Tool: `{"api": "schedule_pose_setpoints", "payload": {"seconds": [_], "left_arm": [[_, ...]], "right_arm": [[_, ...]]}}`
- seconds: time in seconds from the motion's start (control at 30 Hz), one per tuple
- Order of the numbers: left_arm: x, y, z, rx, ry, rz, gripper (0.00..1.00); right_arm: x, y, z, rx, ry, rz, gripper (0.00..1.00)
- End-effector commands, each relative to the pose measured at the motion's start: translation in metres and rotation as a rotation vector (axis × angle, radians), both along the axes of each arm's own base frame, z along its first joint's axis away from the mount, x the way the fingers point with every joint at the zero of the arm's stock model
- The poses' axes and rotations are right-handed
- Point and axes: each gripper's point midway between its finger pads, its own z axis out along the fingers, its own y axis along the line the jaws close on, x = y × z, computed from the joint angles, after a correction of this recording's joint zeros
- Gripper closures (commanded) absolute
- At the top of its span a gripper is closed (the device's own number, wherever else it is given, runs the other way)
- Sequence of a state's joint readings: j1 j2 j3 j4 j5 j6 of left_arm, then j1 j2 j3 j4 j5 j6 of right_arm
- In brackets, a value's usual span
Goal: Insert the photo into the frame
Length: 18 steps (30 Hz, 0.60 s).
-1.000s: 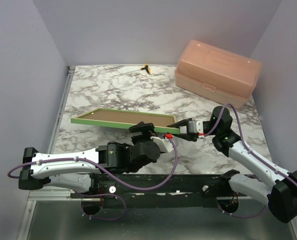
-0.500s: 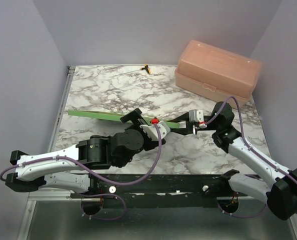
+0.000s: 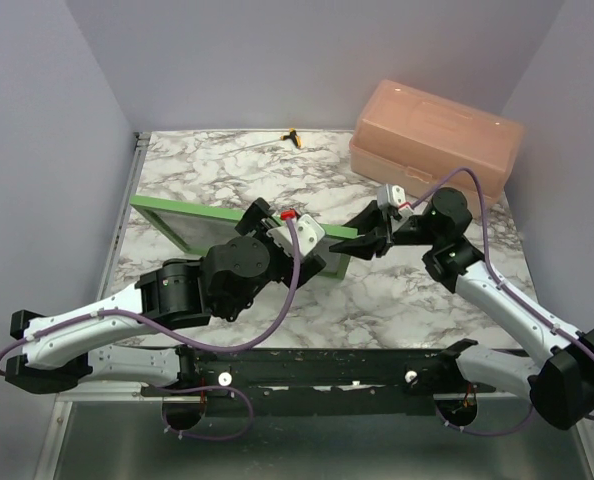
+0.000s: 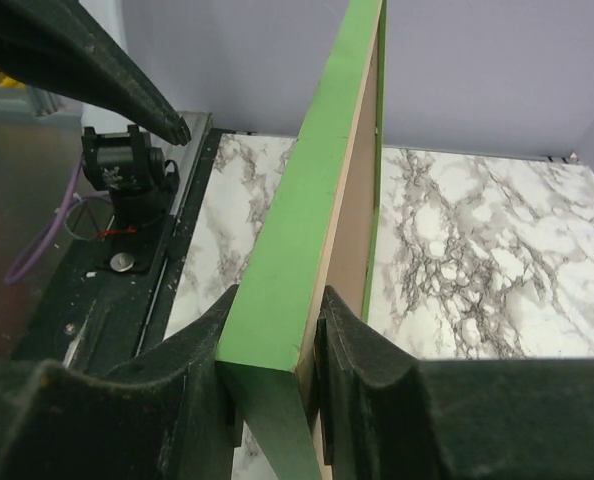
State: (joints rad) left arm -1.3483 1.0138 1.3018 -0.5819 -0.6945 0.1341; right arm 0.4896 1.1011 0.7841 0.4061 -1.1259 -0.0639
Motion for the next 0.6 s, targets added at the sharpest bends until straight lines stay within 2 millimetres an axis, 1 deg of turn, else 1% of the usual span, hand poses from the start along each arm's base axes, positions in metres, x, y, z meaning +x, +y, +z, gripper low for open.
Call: {"api": "schedule_pose_setpoints", "payload": {"seconds": [0.0, 0.13, 0.2, 0.3, 0.43, 0.57], "left_arm": [[-0.001, 0.005, 0.005, -0.065, 0.052, -0.003, 0.01], [0.005, 0.012, 0.002, -0.084, 0.081, 0.034, 0.02], [0.007, 0.014, 0.001, -0.096, 0.101, 0.041, 0.02], [0.008, 0.014, -0.004, -0.115, 0.128, 0.047, 0.01], [0.009, 0.014, -0.011, -0.115, 0.15, 0.057, 0.02], [0.01, 0.015, -0.023, -0.129, 0.205, 0.079, 0.02]], "right_arm": [[-0.006, 0.002, 0.007, -0.014, 0.174, 0.006, 1.0], [0.002, 0.002, 0.013, 0.011, 0.218, -0.056, 1.0], [0.014, 0.002, 0.013, 0.017, 0.301, -0.132, 1.0], [0.036, 0.003, 0.007, -0.021, 0.435, -0.242, 1.0], [0.06, 0.004, -0.014, -0.07, 0.566, -0.364, 1.0], [0.092, -0.005, -0.043, -0.086, 0.722, -0.583, 1.0]]}}
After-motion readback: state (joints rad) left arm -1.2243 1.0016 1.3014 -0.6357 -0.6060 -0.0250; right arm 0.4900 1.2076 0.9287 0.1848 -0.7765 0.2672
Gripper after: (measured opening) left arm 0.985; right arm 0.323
